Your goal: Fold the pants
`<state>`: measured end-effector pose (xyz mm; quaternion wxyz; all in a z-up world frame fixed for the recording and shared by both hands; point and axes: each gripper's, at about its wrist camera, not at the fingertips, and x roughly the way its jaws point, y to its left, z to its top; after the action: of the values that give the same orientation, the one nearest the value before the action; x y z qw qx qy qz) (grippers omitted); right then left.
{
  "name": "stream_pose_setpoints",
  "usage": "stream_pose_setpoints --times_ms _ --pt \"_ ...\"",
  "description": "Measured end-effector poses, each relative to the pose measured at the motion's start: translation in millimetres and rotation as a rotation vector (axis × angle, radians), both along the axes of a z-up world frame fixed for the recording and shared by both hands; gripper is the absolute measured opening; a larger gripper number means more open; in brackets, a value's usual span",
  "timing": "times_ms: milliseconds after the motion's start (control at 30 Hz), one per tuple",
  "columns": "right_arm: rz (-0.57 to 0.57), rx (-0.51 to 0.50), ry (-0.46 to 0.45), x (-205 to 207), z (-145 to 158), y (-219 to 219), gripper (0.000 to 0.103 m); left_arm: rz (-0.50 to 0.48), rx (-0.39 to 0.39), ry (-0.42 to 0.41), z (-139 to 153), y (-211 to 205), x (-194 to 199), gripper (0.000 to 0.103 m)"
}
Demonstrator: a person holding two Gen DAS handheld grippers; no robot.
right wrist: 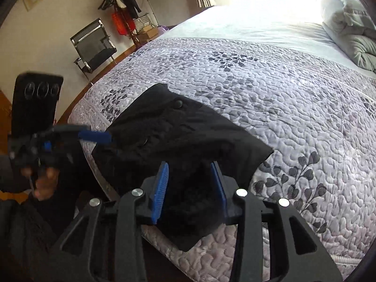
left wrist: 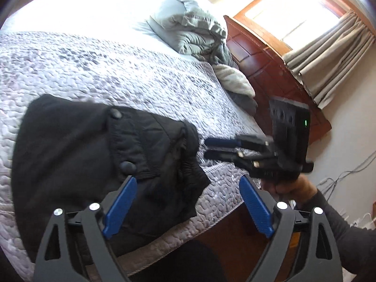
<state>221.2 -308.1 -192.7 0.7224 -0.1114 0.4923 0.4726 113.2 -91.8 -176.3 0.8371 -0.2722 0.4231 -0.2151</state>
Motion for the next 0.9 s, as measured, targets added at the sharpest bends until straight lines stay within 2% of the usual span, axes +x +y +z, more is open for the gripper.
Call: stream_pose_setpoints --times_ms 67,167,200,267,367,467,567,633,700,800,833,900 --pt "-0.023 -0.018 0.051 -11 -21 -3 0.038 0.055 0.032 0.011 -3 26 -3 0.093" --pt "-0.07 -0.126 0.057 -21 -60 -17 0.038 0.127 0.053 0.052 -15 59 -4 0.093" --pt "-0.099 -0.132 0.084 -21 -70 -24 0.051 0.141 0.057 0.065 -20 66 -2 0.093" --pt "-0.16 -0.116 0.162 -19 -82 -37 0.054 0.167 0.046 0.103 -33 84 -1 0.093" --pt "-0.184 -0.093 0.124 -21 -56 -38 0.049 0.167 0.023 0.144 -48 94 3 0.093" --pt "-0.25 0.007 0.063 -10 -16 -34 0.049 0.167 0.039 0.133 -51 96 -1 0.093" --pt "-0.281 0.084 0.071 11 -5 -14 0.049 0.186 0.037 0.137 -53 101 -5 0.093" --pt "-0.28 0.107 0.113 28 -18 4 0.048 0.203 0.038 0.132 -51 105 -7 0.093" --pt "-0.3 0.072 0.143 43 -42 15 0.046 0.214 0.041 0.132 -49 112 -11 0.093" --pt "-0.363 0.0 0.214 61 -88 9 0.026 0.235 0.061 0.134 -46 127 -15 0.093" --pt "-0.389 0.009 0.237 63 -95 2 0.026 0.24 0.065 0.143 -48 133 -14 0.093" --pt "-0.433 0.062 0.29 63 -90 -11 0.029 0.24 0.073 0.166 -52 145 -12 0.093"
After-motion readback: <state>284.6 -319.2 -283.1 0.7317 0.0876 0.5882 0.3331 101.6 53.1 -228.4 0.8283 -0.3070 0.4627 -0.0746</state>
